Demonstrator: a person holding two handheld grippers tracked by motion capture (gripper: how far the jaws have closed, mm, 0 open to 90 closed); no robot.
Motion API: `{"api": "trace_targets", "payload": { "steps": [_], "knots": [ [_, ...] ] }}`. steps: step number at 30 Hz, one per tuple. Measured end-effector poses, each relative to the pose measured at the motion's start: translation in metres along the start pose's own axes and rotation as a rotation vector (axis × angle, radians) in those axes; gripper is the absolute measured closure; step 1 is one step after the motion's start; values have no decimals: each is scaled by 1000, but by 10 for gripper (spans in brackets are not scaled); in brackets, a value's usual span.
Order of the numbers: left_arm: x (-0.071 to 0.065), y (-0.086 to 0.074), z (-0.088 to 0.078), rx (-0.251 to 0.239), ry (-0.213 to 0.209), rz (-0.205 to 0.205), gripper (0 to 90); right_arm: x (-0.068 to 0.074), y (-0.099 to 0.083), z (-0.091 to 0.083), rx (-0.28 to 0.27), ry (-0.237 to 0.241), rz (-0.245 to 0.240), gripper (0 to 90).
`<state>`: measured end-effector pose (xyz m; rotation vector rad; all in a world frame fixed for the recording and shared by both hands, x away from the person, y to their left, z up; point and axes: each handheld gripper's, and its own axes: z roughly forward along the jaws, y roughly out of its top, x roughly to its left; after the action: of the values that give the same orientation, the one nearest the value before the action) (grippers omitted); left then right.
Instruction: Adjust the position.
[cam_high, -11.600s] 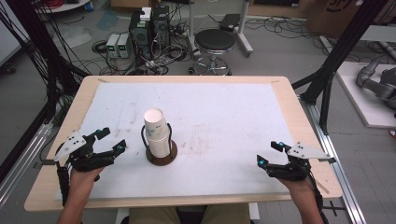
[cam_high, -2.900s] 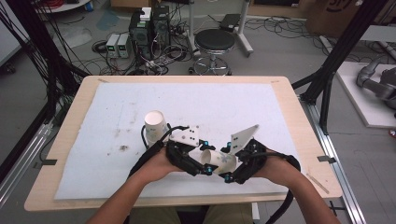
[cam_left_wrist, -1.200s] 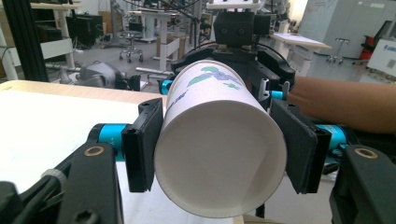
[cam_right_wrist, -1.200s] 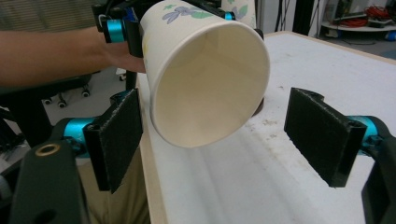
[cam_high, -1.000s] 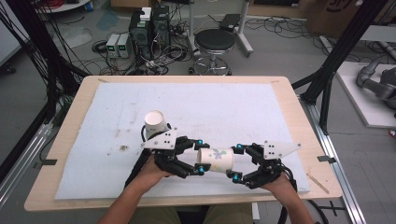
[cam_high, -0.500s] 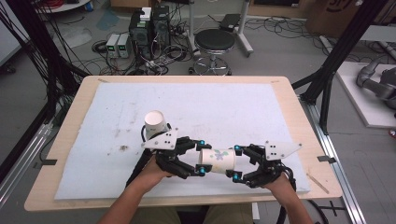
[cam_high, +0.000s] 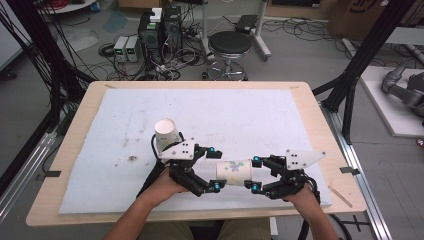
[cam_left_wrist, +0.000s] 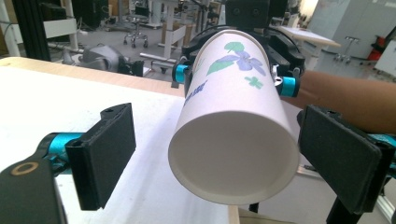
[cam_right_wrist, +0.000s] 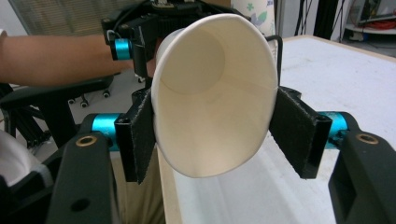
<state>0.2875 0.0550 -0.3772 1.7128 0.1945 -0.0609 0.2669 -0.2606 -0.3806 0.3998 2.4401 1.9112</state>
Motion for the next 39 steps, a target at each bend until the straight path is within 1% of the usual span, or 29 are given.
{"api": "trace_targets", "payload": {
  "steps": [1,2,3,4,5,7,8,9,10,13,14,17,21,25,26,27,31,39],
  "knots": [
    [-1,2,0,18,7,5,116,0,0,-1,6,2,7,358],
    [-2,4,0,32,14,7,116,-1,1,-1,13,-7,0,358],
    [-2,5,1,42,13,10,115,-1,2,-2,31,-9,9,358],
    [-3,8,1,55,14,13,116,-2,3,-2,36,-16,-3,358],
    [-3,10,1,66,19,24,116,-2,5,-3,49,-23,-2,358],
    [-4,14,1,85,24,34,116,-2,9,-4,79,-32,-17,359],
    [-4,14,1,85,24,34,116,-2,11,-5,92,-33,-19,361],
    [-4,16,1,102,32,43,116,-2,14,-6,108,-35,-26,362],
    [-4,19,2,135,45,50,116,-2,17,-6,121,-44,-37,362],
    [-3,22,4,165,52,56,117,-1,25,-8,168,-51,-60,365],
    [-2,24,4,176,54,55,117,-1,28,-8,174,-52,-63,365],
    [-2,27,6,196,54,64,120,-1,34,-9,196,-52,-71,365],
    [-3,32,7,227,58,74,121,-1,42,-10,235,-67,-92,365],
    [-2,34,9,265,61,86,121,0,50,-9,294,-84,-113,365],
    [-2,34,9,265,61,86,121,-1,51,-9,305,-86,-120,365],
    [-2,35,10,282,61,91,122,0,53,-8,314,-86,-120,364],
    [-2,36,13,310,57,100,126,0,60,-6,352,-83,-143,365],
    [-2,38,18,343,48,111,132,1,71,1,444,-86,-180,365]
  ]
}}
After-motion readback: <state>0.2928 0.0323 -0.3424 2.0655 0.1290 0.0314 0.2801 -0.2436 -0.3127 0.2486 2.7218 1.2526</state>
